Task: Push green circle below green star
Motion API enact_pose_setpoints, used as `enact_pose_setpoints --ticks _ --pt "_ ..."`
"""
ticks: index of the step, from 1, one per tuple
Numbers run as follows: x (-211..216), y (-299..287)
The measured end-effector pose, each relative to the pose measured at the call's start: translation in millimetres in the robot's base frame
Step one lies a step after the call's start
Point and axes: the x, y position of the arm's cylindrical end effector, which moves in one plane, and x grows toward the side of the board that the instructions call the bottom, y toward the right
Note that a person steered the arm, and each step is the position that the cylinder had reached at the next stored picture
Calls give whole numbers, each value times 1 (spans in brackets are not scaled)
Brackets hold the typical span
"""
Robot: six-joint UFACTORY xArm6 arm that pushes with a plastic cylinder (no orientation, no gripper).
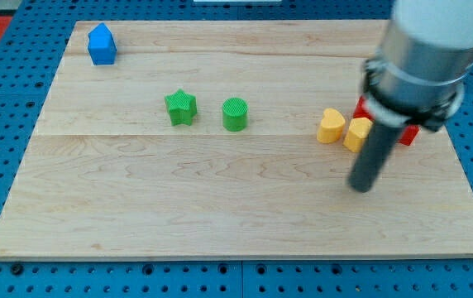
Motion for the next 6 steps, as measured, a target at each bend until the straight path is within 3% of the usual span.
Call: enact_pose_setpoints --ticks 1,3,4,6 --pt "-33 -51" --pt "-127 -55" --pt "-139 -115" --pt "-86 -222"
